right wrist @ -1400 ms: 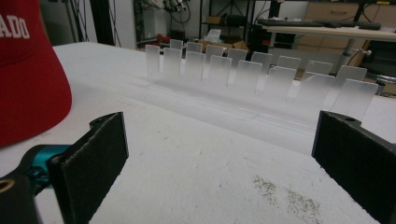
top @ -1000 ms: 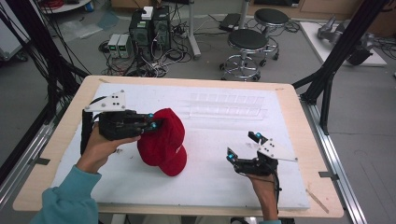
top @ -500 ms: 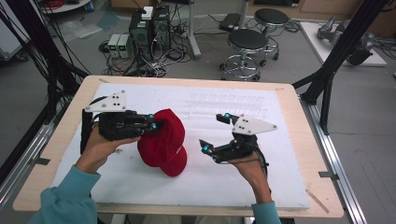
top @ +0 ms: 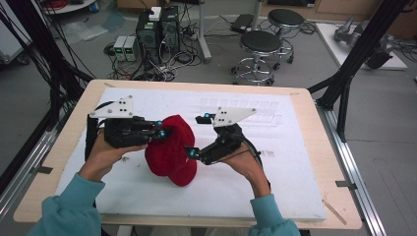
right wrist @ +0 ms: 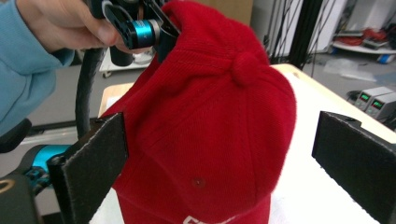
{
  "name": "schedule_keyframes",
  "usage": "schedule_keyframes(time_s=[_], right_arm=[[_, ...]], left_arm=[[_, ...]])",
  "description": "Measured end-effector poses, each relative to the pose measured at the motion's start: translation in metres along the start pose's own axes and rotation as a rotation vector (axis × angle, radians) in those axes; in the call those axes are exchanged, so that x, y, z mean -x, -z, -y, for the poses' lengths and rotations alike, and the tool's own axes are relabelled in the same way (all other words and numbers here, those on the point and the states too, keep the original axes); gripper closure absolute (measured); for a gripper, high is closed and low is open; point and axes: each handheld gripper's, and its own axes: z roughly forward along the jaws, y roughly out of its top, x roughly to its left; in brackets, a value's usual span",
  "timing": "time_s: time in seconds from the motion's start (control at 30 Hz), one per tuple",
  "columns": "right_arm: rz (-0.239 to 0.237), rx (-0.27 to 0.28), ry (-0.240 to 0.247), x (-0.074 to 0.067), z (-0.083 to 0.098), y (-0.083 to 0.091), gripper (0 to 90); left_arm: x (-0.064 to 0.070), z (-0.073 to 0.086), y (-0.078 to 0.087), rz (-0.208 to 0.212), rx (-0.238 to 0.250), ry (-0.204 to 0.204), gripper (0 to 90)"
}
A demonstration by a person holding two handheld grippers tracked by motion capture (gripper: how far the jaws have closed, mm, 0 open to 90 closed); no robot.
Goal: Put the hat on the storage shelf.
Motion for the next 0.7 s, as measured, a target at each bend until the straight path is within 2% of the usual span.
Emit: schedule_keyframes(time_s=[0.2,0.47,0.57,0.6,0.7], right_arm=[[-0.043,-0.001,-0.001,0.003,-0.004,-0.013,2.6],[-0.091,0.049,-0.023,0.005,-0.011,-0.014,5.3],[-0.097,0.036,-0.031,0.007,-0.011,-0.016,6.1],[-0.100,0.029,-0.038,0.007,-0.011,-0.016,8.4],[-0.113,0.013,-0.015,0.006,-0.011,-0.016,21.2]], left_arm=[[0.000,0.000,-0.001,0.010,-0.007,-0.009,85.6],[0.001,-0.001,-0.005,0.030,-0.016,-0.023,85.6],[0.003,-0.003,-0.007,0.039,-0.026,-0.039,85.7],[0.004,-0.004,-0.008,0.040,-0.025,-0.038,85.7],[0.005,-0.005,-0.009,0.037,-0.035,-0.050,85.6]])
